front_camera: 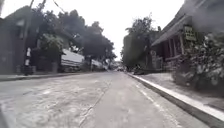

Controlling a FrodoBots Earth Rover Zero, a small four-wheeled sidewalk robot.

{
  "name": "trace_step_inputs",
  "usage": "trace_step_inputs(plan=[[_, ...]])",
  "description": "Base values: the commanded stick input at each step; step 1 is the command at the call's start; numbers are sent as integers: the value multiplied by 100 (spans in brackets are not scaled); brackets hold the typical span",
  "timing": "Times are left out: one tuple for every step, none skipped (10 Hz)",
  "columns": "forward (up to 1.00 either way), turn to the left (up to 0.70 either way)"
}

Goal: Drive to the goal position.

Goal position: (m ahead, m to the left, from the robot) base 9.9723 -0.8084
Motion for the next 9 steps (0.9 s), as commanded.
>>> trace_step_inputs(plan=[[70, 0], [70, 0], [70, 0], [70, 0], [70, 0], [70, 0], [70, -33], [70, -35], [70, -35]])
